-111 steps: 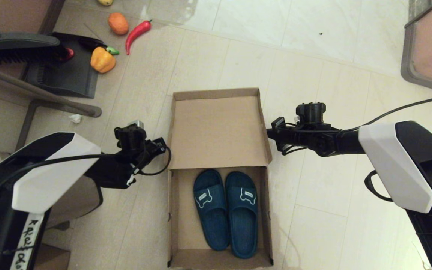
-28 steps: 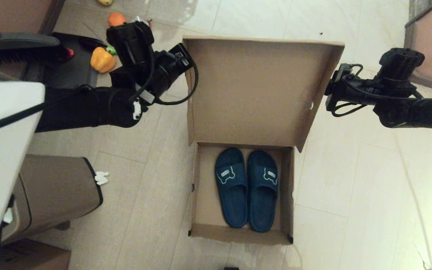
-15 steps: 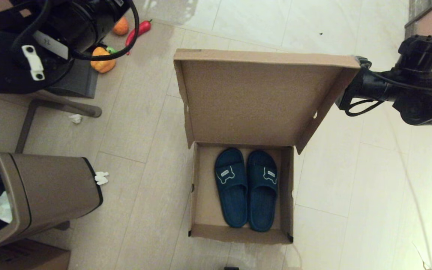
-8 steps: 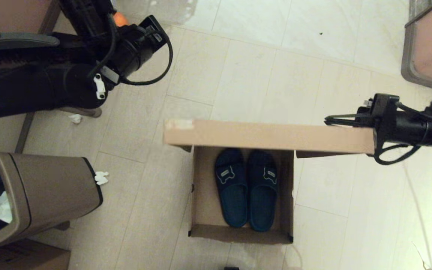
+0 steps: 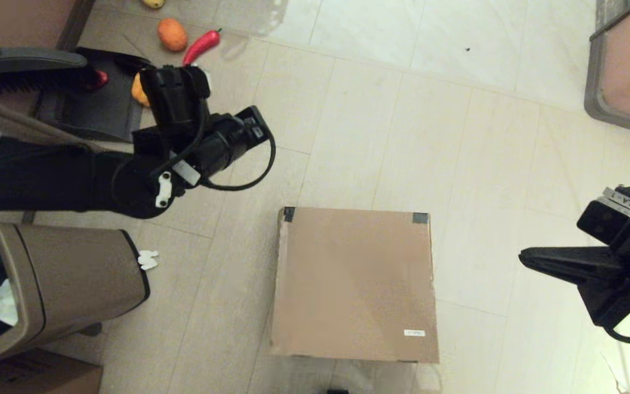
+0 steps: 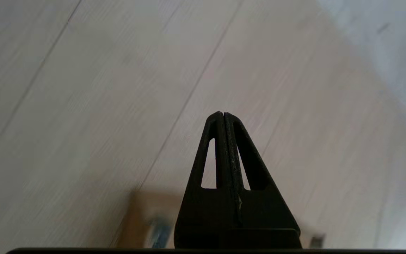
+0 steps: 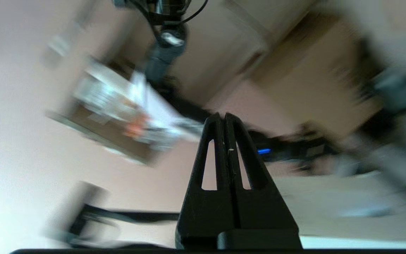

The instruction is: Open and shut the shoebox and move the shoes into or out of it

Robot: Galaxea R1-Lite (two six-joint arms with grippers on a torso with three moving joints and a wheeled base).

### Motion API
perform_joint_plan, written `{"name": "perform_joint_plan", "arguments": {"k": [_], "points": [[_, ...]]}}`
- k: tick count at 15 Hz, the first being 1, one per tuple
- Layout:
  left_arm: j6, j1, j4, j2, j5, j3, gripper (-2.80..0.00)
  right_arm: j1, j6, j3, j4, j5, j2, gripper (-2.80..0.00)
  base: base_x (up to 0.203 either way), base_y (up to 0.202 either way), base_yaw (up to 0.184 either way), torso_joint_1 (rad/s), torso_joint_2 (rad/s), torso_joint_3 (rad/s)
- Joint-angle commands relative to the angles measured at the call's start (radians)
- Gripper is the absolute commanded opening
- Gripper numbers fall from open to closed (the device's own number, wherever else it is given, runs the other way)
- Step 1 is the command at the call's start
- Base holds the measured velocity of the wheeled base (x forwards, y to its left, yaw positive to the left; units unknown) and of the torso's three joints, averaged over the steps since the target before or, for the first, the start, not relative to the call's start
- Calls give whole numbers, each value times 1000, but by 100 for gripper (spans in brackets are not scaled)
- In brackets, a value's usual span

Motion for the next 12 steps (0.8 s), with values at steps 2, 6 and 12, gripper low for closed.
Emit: {"name": "perform_joint_plan", "arguments": {"k": [2,6,12], "points": [[11,29,-4,-201,32,323,-280,2,-420,153,-3,-44,-56,-280,0,0,0,0,0,0],[17,110,-40,-447,80,869,-280,4,-899,349,29,-346,-93,-280,0,0,0,0,0,0],[22,429,-94,-780,103,1372,-280,4,-1387,460,415,-926,-288,-280,0,0,0,0,0,0]]}}
